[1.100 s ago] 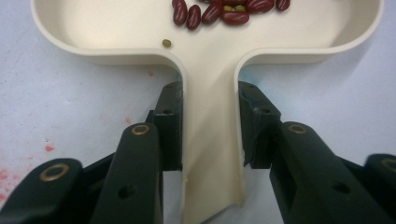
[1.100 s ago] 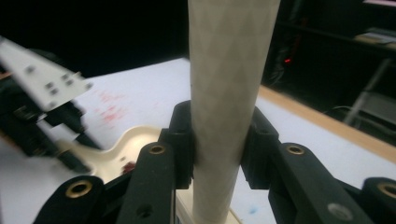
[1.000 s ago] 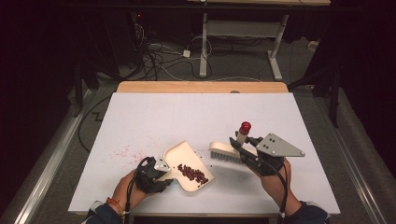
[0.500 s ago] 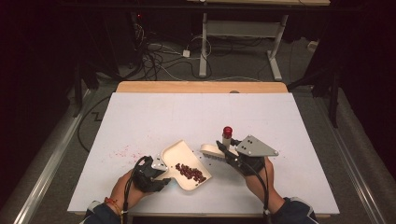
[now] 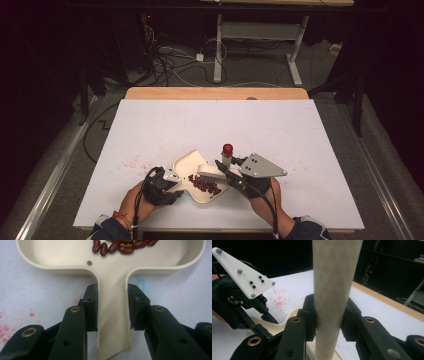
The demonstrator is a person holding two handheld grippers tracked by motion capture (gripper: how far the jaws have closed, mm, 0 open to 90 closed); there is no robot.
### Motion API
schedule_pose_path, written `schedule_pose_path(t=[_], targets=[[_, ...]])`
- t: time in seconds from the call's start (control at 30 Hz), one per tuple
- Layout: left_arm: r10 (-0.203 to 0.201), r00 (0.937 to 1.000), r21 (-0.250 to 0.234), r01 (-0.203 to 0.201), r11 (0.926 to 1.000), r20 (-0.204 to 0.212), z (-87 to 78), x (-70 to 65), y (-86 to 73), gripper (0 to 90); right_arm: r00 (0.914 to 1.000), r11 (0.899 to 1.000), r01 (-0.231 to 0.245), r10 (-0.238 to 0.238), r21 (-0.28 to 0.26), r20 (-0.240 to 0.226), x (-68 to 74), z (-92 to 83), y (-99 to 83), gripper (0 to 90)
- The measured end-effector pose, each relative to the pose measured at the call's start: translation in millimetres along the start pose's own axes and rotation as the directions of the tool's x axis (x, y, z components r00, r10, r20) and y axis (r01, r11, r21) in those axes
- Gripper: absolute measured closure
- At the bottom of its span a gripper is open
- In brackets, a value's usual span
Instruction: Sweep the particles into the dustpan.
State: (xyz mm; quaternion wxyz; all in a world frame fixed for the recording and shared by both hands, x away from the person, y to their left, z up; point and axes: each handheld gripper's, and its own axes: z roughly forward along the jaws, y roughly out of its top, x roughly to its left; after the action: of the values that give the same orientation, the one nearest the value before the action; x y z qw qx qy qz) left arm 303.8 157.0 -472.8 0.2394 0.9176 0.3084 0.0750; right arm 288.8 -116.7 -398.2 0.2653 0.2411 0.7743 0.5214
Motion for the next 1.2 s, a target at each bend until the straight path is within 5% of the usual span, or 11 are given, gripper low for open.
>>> schedule_pose_path(t=[0.23, 0.43, 0.73, 1.0, 1.2], targets=[[-0.007, 1.0000, -0.001, 0.007, 1.0000, 0.002, -2.9, 1.6, -1.9, 63.3, 0.9979, 0.999, -0.014, 0.017, -0.051, 0.062, -20.1, -17.9, 5.5, 70.3], [-0.008, 1.0000, 0.003, 0.008, 1.0000, 0.000, -4.2, 1.4, -3.9, 63.3, 0.9938, 1.000, 0.006, -0.006, 0.001, 0.111, -32.6, -27.5, -3.6, 70.3], [-0.011, 0.9999, 0.006, 0.011, 0.9999, -0.004, -5.0, 2.9, -5.2, 63.3, 0.9984, 0.998, 0.001, -0.005, 0.067, 0.056, -26.0, -32.3, -14.4, 70.3], [-0.015, 0.9998, 0.000, 0.015, 0.9999, -0.009, -5.5, 3.9, -4.8, 63.3, 0.9997, 1.000, 0.008, -0.008, 0.010, -0.022, -15.3, -27.8, -7.4, 70.3], [-0.026, 0.9996, -0.005, 0.026, 0.9996, -0.011, -5.2, 5.4, -5.2, 63.3, 0.9990, 1.000, 0.003, -0.003, -0.010, 0.044, -27.5, -33.6, -5.8, 70.3]])
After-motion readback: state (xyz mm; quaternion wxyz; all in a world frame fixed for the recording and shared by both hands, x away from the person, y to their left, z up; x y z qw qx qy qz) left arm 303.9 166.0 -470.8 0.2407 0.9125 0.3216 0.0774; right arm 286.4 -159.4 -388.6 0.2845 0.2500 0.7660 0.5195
